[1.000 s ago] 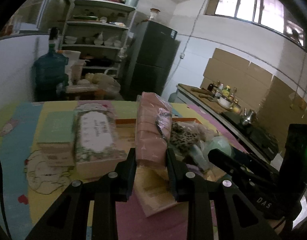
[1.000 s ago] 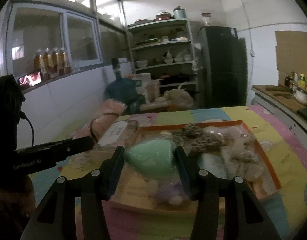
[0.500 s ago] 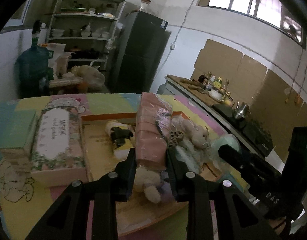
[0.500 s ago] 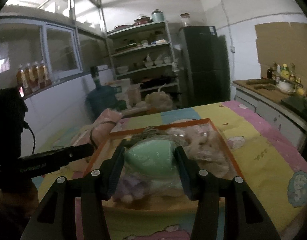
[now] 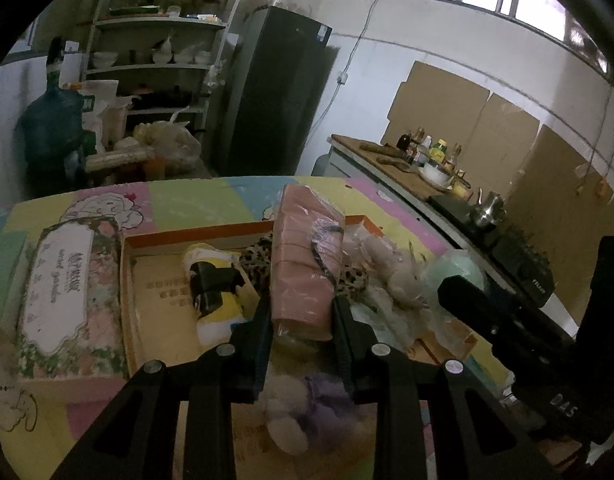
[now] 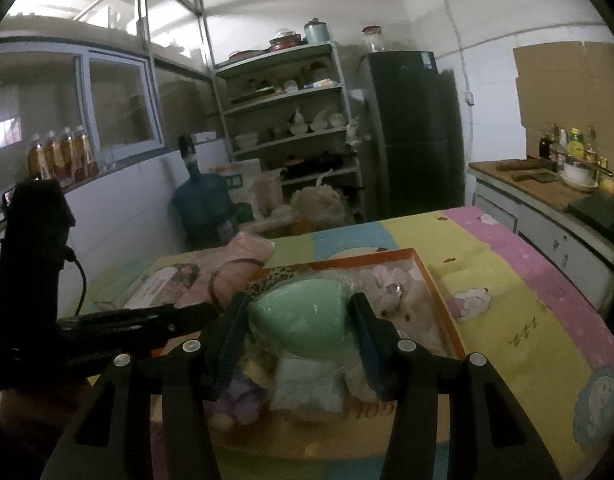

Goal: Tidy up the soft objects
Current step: 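Lower the towel roll and sponge into the tray and open both grippers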

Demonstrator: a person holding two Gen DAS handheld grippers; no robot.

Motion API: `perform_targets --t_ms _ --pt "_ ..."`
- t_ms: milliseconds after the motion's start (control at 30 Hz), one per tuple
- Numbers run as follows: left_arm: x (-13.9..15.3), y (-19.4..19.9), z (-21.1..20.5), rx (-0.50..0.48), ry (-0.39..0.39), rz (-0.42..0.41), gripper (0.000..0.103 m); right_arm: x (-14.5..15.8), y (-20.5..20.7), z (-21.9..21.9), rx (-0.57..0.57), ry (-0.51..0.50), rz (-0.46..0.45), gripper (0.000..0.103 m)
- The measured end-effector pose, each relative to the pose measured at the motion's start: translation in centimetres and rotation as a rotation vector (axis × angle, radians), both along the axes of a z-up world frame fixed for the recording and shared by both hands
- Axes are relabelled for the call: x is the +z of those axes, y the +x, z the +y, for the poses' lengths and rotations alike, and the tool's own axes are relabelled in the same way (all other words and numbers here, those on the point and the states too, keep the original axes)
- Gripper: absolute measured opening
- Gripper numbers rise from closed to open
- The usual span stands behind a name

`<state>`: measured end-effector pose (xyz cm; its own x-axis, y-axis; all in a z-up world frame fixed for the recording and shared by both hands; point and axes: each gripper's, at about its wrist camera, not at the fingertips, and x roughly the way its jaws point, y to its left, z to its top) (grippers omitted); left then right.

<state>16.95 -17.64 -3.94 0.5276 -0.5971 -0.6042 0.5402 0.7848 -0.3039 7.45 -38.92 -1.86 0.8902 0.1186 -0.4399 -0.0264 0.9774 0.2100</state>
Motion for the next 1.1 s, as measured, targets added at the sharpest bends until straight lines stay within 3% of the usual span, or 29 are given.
perform_targets --t_ms 633,1100 --pt "-2.4 3.5 -1.4 0.021 0.038 0.060 0.030 -1.9 4.7 0.4 0.060 -0.003 0.052 0.053" --pt "-3.6 4.8 -0.9 0.006 -0.008 0.140 0.038 -4.0 6.3 0.0 0.070 0.025 0.126 0.058"
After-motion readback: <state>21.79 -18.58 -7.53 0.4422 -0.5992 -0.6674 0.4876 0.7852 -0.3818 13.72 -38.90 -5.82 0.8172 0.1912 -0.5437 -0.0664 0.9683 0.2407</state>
